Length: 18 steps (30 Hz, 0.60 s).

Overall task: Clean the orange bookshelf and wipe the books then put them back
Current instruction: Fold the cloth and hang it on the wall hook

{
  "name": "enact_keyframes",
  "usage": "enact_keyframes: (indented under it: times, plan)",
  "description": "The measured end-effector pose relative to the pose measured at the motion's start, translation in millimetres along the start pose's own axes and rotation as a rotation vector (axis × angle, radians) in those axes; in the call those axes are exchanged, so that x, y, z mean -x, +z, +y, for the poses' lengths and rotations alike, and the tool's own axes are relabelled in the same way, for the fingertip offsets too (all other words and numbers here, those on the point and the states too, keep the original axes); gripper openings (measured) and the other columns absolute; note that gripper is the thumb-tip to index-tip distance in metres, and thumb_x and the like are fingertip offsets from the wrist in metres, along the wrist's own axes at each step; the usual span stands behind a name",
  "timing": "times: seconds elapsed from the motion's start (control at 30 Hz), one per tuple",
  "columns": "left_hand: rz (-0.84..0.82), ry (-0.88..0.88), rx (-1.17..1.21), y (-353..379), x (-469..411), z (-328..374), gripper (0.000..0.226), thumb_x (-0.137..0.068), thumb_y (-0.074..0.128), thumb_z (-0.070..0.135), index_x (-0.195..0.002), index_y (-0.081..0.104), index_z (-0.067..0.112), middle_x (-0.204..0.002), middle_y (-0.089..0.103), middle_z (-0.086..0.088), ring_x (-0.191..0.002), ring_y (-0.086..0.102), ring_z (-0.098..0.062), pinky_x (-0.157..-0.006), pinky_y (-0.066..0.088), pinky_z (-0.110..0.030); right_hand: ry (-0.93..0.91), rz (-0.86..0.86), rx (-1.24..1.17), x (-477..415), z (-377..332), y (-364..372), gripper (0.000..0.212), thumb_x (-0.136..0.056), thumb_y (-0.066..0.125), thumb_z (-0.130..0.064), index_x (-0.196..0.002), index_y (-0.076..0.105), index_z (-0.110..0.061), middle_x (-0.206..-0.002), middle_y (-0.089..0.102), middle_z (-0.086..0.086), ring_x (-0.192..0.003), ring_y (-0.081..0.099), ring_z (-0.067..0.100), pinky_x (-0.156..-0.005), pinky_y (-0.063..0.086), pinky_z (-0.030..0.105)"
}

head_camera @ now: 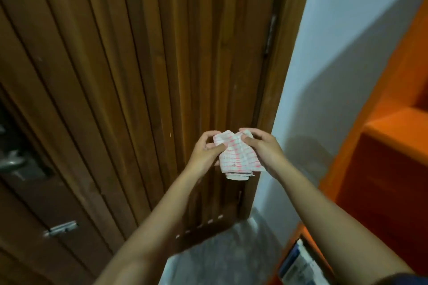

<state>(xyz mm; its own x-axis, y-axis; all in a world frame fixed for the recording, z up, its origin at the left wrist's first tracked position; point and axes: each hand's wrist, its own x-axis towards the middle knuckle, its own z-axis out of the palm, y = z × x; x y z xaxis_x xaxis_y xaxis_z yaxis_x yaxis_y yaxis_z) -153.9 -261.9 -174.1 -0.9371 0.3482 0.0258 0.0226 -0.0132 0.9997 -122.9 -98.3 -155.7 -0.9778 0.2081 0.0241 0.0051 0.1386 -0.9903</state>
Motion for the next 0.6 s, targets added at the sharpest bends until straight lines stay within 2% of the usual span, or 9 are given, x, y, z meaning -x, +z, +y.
enact_keyframes:
  times: [0.07, 0.17, 0.27, 0.37, 0.47, 0.6]
  plan:
    - [0.011, 0.049, 0.017, 10, 1, 32, 0.028, -0.089, 0.062, 0.013, -0.113, 0.049, 0.017, -0.103, 0.067, -0.006, -0.079, 0.068, -0.007, -0.054, 0.052, -0.016, -0.073, 0.057, 0.052, 8, -33, -14, 0.017, -0.091, 0.058, -0.023, -0.107, 0.063, -0.020, -0.104, 0.066, -0.002, -0.091, 0.065, 0.015, -0.066, 0.051, 0.023]
    - [-0.019, 0.124, 0.076, 22, 7, 64, 0.025, -0.088, 0.062, 0.012, -0.108, 0.049, 0.019, -0.102, 0.069, -0.007, -0.085, 0.069, -0.013, -0.060, 0.057, -0.022, -0.178, 0.168, 0.139, 24, -65, -30, 0.015, -0.090, 0.060, -0.022, -0.104, 0.065, -0.020, -0.106, 0.067, -0.001, -0.095, 0.064, 0.017, -0.074, 0.052, 0.029]
    - [-0.106, 0.171, 0.126, 30, 17, 81, 0.026, -0.088, 0.061, 0.008, -0.110, 0.049, 0.015, -0.096, 0.070, -0.005, -0.078, 0.070, -0.010, -0.057, 0.056, -0.021, -0.229, 0.292, 0.174, 53, -80, -36, 0.011, -0.090, 0.060, -0.017, -0.099, 0.065, -0.021, -0.103, 0.067, 0.002, -0.093, 0.064, 0.018, -0.071, 0.050, 0.026]
    - [-0.254, 0.200, 0.150, 37, 30, 89, 0.025, -0.088, 0.059, 0.002, -0.109, 0.048, 0.010, -0.087, 0.070, -0.005, -0.065, 0.068, -0.005, -0.049, 0.051, -0.018, -0.249, 0.433, 0.206, 88, -85, -38, 0.013, -0.088, 0.062, -0.012, -0.096, 0.065, -0.021, -0.099, 0.068, 0.001, -0.092, 0.064, 0.017, -0.076, 0.050, 0.025]
    - [-0.417, 0.222, 0.133, 48, 48, 92, 0.023, -0.088, 0.057, -0.003, -0.105, 0.047, 0.009, -0.083, 0.068, -0.008, -0.060, 0.066, -0.006, -0.047, 0.049, -0.018, -0.255, 0.604, 0.316, 130, -83, -42, 0.015, -0.084, 0.067, -0.013, -0.098, 0.069, -0.019, -0.099, 0.070, 0.001, -0.092, 0.064, 0.013, -0.082, 0.047, 0.025]
    - [-0.647, 0.255, 0.064, 79, 83, 93, 0.022, -0.087, 0.061, 0.002, -0.098, 0.052, 0.019, -0.092, 0.070, -0.010, -0.080, 0.069, -0.019, -0.061, 0.055, -0.027, -0.221, 0.792, 0.467, 206, -88, -46, 0.022, -0.082, 0.070, -0.018, -0.104, 0.070, -0.015, -0.105, 0.067, -0.003, -0.098, 0.059, 0.007, -0.089, 0.044, 0.021]
